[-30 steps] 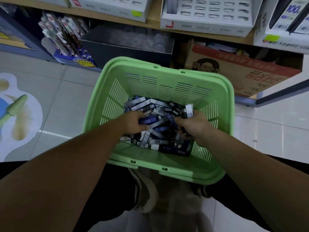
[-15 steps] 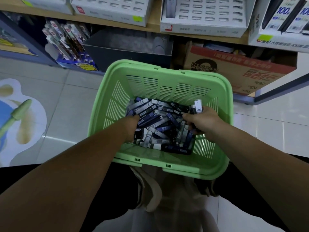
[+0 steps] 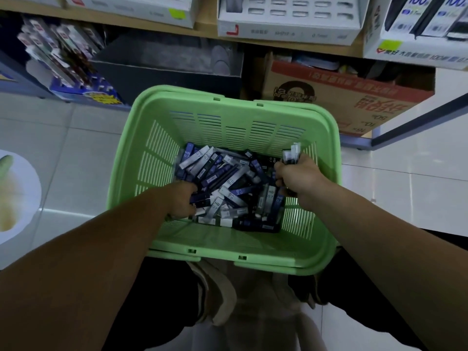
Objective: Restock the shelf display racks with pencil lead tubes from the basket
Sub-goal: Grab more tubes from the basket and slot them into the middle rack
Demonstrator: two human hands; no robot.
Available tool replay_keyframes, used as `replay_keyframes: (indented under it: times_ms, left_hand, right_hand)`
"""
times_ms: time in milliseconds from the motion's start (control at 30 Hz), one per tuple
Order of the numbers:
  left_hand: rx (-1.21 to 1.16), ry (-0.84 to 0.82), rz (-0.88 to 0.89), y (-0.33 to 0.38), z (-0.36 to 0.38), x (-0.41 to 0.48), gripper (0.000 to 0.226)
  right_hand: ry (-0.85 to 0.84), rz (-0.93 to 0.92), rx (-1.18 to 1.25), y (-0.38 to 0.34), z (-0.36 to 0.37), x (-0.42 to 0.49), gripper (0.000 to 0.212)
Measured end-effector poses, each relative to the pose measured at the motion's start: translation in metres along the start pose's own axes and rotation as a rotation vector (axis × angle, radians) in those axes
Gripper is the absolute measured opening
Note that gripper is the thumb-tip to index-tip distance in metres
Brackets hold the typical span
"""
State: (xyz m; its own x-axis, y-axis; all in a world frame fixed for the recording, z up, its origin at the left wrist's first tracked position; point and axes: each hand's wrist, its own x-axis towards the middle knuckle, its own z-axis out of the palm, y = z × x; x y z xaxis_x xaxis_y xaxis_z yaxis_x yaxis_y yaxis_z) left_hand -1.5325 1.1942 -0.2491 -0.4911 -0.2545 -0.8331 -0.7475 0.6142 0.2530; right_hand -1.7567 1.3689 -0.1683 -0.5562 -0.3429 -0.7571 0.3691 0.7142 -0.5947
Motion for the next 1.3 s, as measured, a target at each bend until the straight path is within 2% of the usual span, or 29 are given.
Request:
replay_keyframes:
  times_ms: [67, 167, 267, 400, 533, 667, 800, 867, 1000, 1067, 1167, 1233, 1300]
  left_hand:
    - [-0.088, -0.037, -0.064, 0.004, -0.009, -0.001, 0.05]
    - [-0.284, 0.008, -0.151, 0.011, -0.027, -0.007, 0.088]
    - [-0.479, 0.105, -0.148, 0.017, -0.037, -0.011, 0.096]
    - [-0.709, 0.212, -0.185, 0.019, -0.041, -0.017, 0.084]
    - [-0.925, 0.107, -0.185, 0.028, -0.041, -0.031, 0.051]
    - [-1.024, 0.12, -0.208, 0.038, -0.038, -0.041, 0.036]
    - [-1.073, 0.157, -0.195, 0.05, -0.038, -0.043, 0.017]
    - [-1.06, 0.178, -0.182, 0.061, -0.04, -0.046, 0.02]
    - [-1.191, 0.18, -0.149, 0.071, -0.046, -0.051, 0.045]
    - [-1.268, 0.189, -0.121, 0.076, -0.05, -0.062, 0.044]
    - [-1.303, 0.187, -0.063, 0.082, -0.059, -0.08, 0.043]
    - [-1.224, 0.218, -0.055, 0.086, -0.067, -0.095, 0.044]
    - [-1.116, 0.24, -0.05, 0.088, -0.074, -0.111, 0.041]
  right_hand:
    - [-0.019, 0.025, 0.011, 0.002, 0.0, 0.0, 0.02]
    - [-0.039, 0.025, 0.006, 0.004, 0.002, -0.001, 0.023]
    - [-0.049, 0.02, 0.023, 0.006, 0.007, -0.004, 0.021]
    - [-0.064, -0.008, 0.014, 0.008, 0.009, -0.008, 0.024]
    - [-0.182, -0.056, 0.032, 0.007, 0.01, -0.013, 0.023]
    - [-0.333, 0.008, 0.168, 0.0, 0.014, -0.019, 0.026]
    - [-0.402, 0.081, 0.313, -0.004, 0.014, -0.019, 0.039]
    - [-0.44, 0.079, 0.318, -0.009, 0.012, -0.019, 0.036]
    - [-0.534, 0.034, 0.289, -0.023, 0.008, -0.025, 0.011]
    - [-0.565, 0.038, 0.29, -0.033, 0.007, -0.031, 0.007]
    - [-0.541, 0.038, 0.21, -0.048, 0.009, -0.041, 0.017]
    - [-0.473, 0.002, 0.064, -0.058, 0.01, -0.051, 0.031]
    - [-0.406, -0.055, -0.039, -0.067, 0.012, -0.066, 0.037]
